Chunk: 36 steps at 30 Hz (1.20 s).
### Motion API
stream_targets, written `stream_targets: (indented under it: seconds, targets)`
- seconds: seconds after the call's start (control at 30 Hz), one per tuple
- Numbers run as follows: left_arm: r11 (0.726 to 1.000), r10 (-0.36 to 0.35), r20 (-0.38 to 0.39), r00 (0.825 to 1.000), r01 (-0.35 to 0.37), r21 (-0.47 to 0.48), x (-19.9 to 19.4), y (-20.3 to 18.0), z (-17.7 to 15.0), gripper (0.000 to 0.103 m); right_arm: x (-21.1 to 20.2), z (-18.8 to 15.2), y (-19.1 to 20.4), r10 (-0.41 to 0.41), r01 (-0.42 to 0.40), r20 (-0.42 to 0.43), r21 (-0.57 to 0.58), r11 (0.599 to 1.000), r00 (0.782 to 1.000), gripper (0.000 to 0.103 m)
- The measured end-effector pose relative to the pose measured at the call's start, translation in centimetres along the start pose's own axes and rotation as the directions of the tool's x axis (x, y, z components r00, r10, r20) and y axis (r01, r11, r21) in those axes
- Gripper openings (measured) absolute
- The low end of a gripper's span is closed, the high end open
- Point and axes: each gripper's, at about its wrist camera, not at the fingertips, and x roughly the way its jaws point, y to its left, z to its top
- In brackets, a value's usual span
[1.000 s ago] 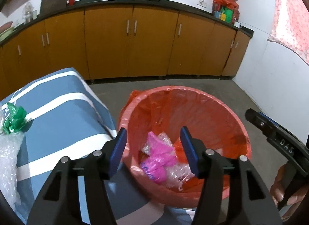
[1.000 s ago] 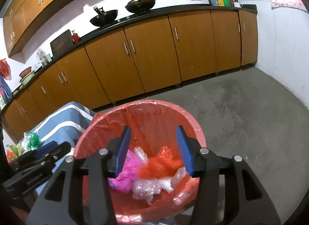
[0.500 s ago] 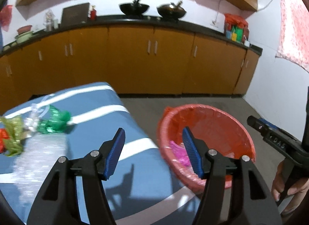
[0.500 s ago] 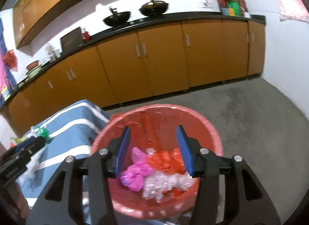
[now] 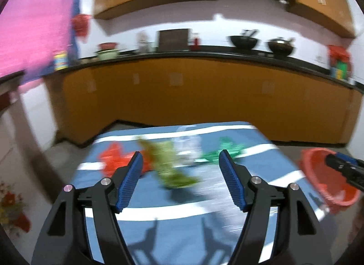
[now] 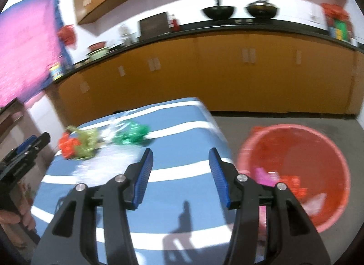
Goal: Collect trash
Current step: 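Return both open tools over the table toward the remaining bags, then grasp the bubble wrap with the right tool while the left tool grasps a red bag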
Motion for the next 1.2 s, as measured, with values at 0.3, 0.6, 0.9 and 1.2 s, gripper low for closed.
stream_targets:
  seconds: [0.3,0.6,0.9,1.2]
  targets:
    - [0.983,0.172,-0.022,0.985,-0.173,-0.061,0.9,8.4,-2.0,0.073,3.2,-2.0,10.5,0.1,-0.109,-0.081,-0.112,0.988,0.992,0.053]
    - [0.978,0.175,-0.063,0.983,-0.181,-0.104,2.1,11.2,-3.3,0.074,6.7,-3.9,12.0,0.019,-0.041,-0.151,-0.142,0.989,0.988,0.046]
    - [0.976,0.172,-0.089,0.981,-0.182,-0.119,3.1,11.7,-3.6,0.074,6.7,-4.1,9.7,-0.002,-0.015,-0.161,-0.102,0.995,0.987,0.013]
    - [0.976,0.168,-0.113,0.979,-0.181,-0.12,3.9,11.6,-3.6,0.077,4.1,-2.1,7.6,-0.011,0.007,-0.061,-0.065,0.998,0.998,0.013]
